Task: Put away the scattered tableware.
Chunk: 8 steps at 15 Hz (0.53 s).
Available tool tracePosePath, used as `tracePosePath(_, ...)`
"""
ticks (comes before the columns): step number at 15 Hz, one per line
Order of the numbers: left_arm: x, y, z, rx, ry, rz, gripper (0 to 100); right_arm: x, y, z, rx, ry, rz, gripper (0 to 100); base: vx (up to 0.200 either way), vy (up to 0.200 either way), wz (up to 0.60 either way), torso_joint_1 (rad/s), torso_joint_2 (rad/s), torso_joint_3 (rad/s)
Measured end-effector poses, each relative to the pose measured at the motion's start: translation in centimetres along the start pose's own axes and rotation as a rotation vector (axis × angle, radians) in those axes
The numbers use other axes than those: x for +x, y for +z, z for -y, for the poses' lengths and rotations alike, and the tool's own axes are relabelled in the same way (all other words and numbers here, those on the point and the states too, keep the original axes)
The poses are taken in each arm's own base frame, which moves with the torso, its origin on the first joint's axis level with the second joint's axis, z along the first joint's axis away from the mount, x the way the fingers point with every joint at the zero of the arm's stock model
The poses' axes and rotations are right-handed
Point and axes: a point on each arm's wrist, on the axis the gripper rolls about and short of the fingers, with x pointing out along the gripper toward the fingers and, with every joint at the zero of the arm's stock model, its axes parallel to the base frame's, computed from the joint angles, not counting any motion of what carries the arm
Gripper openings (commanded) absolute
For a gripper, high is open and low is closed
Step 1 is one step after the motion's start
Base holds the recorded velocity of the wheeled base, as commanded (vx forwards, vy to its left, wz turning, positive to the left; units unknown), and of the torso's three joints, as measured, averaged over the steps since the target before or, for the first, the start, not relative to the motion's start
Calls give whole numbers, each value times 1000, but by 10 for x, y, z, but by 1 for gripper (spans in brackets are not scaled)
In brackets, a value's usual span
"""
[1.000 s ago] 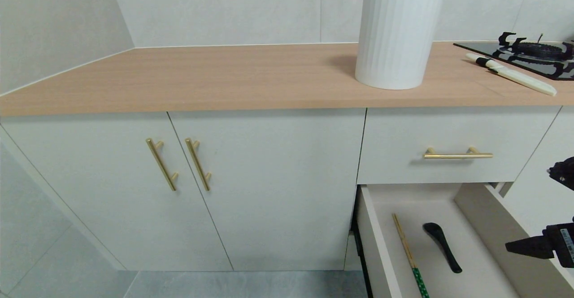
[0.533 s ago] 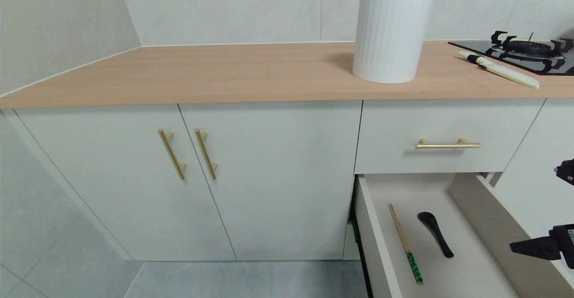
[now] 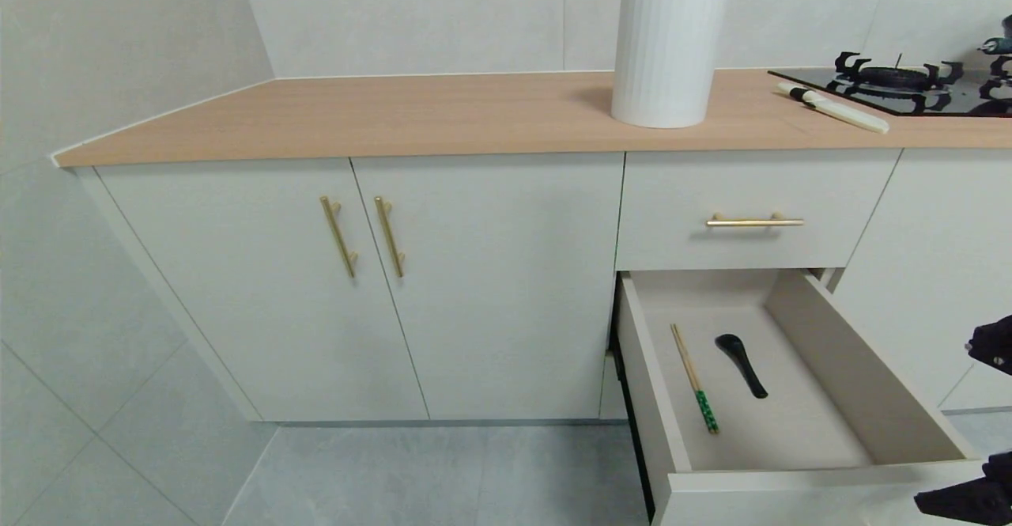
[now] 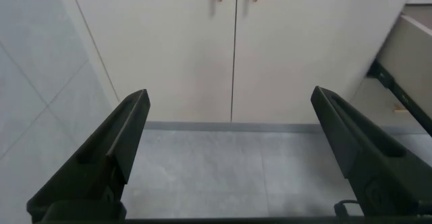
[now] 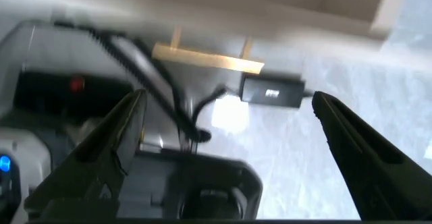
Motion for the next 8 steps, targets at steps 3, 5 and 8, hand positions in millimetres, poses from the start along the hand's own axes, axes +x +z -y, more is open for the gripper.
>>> tracePosePath(3,0,0,0,1,0,0,100,8,2,-6,-23,45,-133,100,0,0,0,0,0,0)
tracePosePath(5,0,0,0,1,0,0,100,19,12,-8,14,81,-214,100,0,0,0,0,0,0)
tracePosePath(8,0,0,0,1,0,0,100,44,32,-10,117,92,-321,100,0,0,0,0,0,0)
